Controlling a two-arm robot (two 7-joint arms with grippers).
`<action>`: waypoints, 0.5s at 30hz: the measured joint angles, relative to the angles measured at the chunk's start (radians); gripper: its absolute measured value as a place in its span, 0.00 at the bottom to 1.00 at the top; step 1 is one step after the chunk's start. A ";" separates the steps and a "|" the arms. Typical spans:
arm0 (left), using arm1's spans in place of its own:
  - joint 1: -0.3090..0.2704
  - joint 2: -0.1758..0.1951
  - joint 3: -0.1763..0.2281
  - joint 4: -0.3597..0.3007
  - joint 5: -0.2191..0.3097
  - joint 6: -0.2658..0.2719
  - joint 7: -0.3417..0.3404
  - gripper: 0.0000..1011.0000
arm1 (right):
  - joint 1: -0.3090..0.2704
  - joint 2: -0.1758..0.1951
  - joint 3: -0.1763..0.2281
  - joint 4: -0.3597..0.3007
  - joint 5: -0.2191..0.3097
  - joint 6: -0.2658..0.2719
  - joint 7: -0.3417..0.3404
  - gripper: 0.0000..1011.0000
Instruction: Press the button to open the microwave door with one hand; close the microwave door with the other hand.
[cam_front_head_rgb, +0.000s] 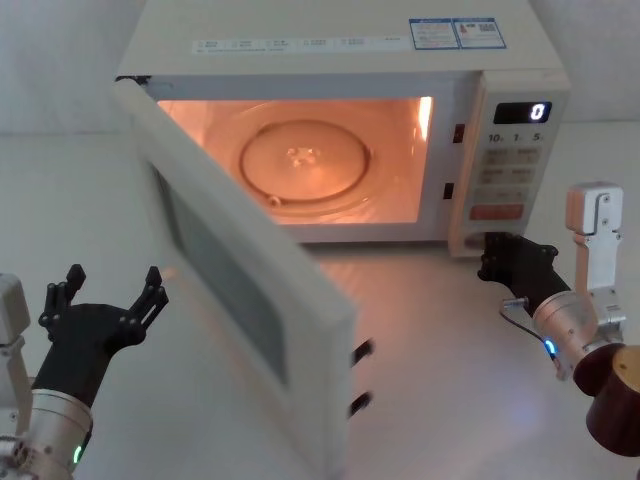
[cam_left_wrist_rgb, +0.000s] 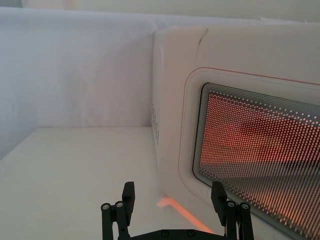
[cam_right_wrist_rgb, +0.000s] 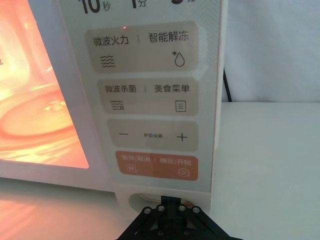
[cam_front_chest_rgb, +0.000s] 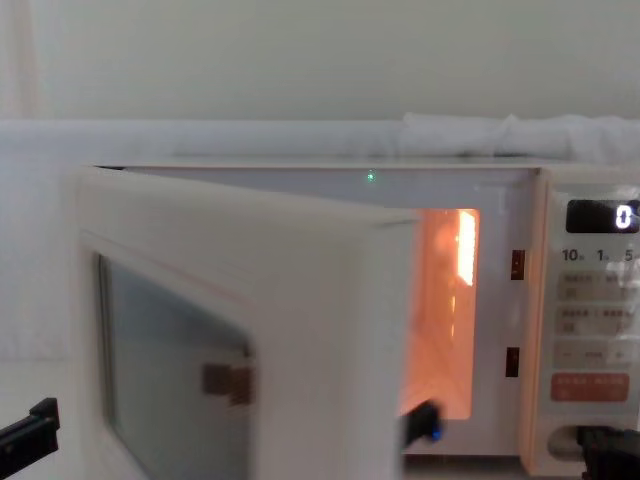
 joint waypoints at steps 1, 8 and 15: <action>0.000 0.000 0.000 0.000 0.000 0.000 0.000 0.99 | -0.008 0.001 0.001 -0.010 0.000 0.002 -0.001 0.00; 0.000 0.000 0.000 0.000 0.000 0.000 0.000 0.99 | -0.044 0.008 0.003 -0.053 -0.001 0.015 -0.004 0.00; 0.000 0.000 0.000 0.000 0.000 0.000 0.000 0.99 | -0.074 0.018 0.006 -0.092 -0.001 0.022 -0.003 0.00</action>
